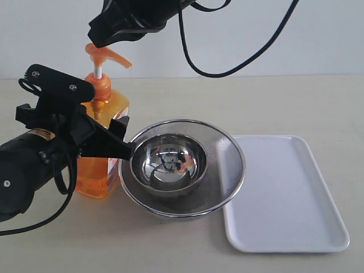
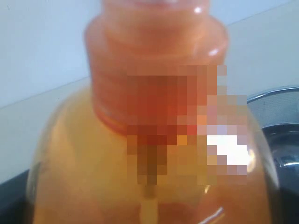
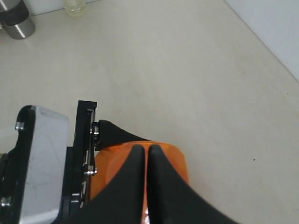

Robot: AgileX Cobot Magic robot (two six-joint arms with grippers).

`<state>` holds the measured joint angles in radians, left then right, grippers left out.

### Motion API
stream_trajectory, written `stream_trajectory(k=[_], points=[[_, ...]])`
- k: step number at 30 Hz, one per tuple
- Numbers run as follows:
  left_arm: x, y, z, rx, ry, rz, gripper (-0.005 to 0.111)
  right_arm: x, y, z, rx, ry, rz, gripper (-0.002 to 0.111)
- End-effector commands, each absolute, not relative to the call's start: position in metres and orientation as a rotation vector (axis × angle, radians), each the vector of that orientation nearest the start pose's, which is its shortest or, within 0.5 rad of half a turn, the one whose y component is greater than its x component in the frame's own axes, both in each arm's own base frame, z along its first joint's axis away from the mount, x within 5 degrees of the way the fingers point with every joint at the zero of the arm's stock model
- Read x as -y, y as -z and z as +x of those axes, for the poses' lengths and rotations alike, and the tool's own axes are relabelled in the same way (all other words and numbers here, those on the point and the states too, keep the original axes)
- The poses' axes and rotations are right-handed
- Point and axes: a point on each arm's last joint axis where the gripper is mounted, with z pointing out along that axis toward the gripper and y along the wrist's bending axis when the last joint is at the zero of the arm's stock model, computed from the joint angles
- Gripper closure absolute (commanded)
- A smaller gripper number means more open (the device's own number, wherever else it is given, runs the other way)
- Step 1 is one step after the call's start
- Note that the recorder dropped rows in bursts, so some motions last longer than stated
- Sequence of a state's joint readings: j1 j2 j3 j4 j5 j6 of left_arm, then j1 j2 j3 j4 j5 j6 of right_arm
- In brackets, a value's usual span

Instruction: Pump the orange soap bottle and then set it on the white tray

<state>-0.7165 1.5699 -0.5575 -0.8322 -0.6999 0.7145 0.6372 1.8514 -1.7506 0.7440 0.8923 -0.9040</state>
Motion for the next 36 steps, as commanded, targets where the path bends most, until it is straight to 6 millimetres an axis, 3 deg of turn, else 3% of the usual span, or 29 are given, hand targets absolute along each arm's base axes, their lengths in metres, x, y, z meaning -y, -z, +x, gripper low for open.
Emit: stream_trajectory(k=[1,26,31,36], points=[[0.155,-0.202,0.245,-1.786,-0.03,0.383,0.102,-0.288,-0.312,0.312,-1.979,-0.72,-1.54,0.108],[0.155,-0.202,0.245,-1.788,-0.029,0.384,0.102,-0.287,-0.312,0.313,-1.986,-0.696,-1.545,0.108],[0.155,-0.201,0.245,-1.793,-0.027,0.383,0.102,-0.288,-0.318,0.315,-1.965,-0.685,-1.507,0.108],[0.155,-0.201,0.244,-1.795,-0.026,0.384,0.102,-0.287,-0.34,0.313,-1.91,-0.676,-1.507,0.108]])
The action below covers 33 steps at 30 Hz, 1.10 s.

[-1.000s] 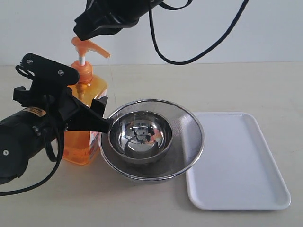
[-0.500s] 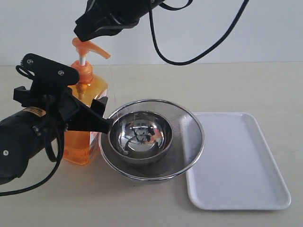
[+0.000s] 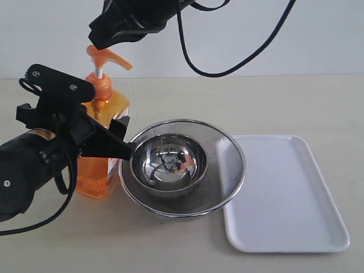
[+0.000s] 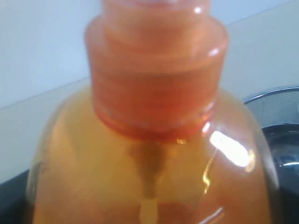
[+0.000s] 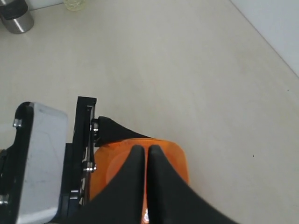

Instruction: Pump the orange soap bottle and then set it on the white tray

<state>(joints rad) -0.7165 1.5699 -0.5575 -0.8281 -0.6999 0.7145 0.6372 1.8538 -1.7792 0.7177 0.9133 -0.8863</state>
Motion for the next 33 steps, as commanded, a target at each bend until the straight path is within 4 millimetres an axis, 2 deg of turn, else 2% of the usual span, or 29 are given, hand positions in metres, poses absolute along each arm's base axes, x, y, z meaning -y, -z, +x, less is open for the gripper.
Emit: stream_trajectory(k=[1,9,12,15,20,28,33], points=[[0.155,-0.201,0.244,-1.795,-0.026,0.384,0.102,-0.286,-0.345,0.312,-1.895,-0.668,-1.507,0.108],[0.156,-0.201,0.244,-1.797,-0.025,0.386,0.102,-0.276,-0.396,0.307,-1.773,-0.557,-1.456,0.108],[0.156,-0.201,0.244,-1.799,-0.024,0.387,0.102,-0.274,-0.411,0.306,-1.728,-0.546,-1.43,0.108],[0.156,-0.201,0.244,-1.799,-0.024,0.387,0.102,-0.274,-0.419,0.305,-1.708,-0.543,-1.417,0.108],[0.156,-0.2,0.244,-1.8,-0.024,0.387,0.102,-0.276,-0.411,0.306,-1.753,-0.571,-1.426,0.108],[0.156,-0.2,0.244,-1.801,-0.023,0.388,0.102,-0.289,-0.375,0.318,-1.869,-0.632,-1.481,0.108],[0.156,-0.2,0.244,-1.805,-0.021,0.391,0.102,-0.291,-0.371,0.32,-1.879,-0.643,-1.487,0.108]])
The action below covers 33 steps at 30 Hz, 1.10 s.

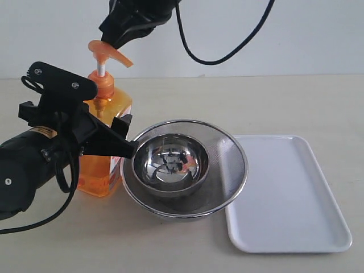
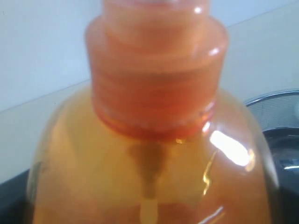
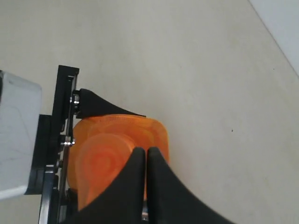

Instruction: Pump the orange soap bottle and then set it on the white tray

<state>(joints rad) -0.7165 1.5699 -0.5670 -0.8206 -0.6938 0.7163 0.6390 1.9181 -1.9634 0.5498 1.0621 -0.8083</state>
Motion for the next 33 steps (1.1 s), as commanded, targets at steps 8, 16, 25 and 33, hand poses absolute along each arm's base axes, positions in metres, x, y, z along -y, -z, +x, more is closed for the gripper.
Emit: stream_trajectory(k=[8,16,25,33], points=[[0.156,-0.199,0.244,-1.813,-0.016,0.396,0.102,-0.284,-0.393,0.314,-1.81,-0.604,-1.431,0.108],[0.156,-0.199,0.244,-1.813,-0.016,0.396,0.102,-0.286,-0.394,0.303,-1.822,-0.668,-1.481,0.108],[0.156,-0.199,0.244,-1.813,-0.016,0.396,0.102,-0.302,-0.39,0.29,-1.793,-0.627,-1.564,0.108],[0.156,-0.199,0.244,-1.817,-0.014,0.398,0.102,-0.302,-0.393,0.297,-1.76,-0.572,-1.503,0.108]])
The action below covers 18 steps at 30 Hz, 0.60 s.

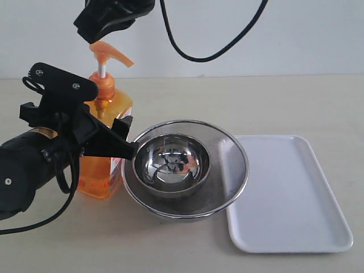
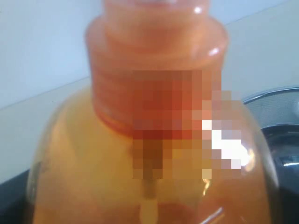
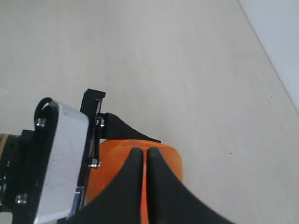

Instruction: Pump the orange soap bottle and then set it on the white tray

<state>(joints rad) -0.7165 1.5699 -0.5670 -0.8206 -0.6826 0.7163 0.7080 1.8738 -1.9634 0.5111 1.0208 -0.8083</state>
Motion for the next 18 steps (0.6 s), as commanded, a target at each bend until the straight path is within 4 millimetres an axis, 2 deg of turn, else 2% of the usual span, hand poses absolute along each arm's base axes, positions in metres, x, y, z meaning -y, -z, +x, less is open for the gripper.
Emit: stream_trajectory(k=[1,10,18], points=[[0.157,-0.199,0.244,-1.819,-0.013,0.399,0.102,-0.302,-0.391,0.297,-1.771,-0.574,-1.521,0.108],[0.156,-0.199,0.244,-1.817,-0.014,0.398,0.102,-0.307,-0.361,0.306,-1.912,-0.547,-1.565,0.108],[0.156,-0.199,0.244,-1.814,-0.015,0.397,0.102,-0.306,-0.355,0.306,-1.944,-0.542,-1.595,0.108]])
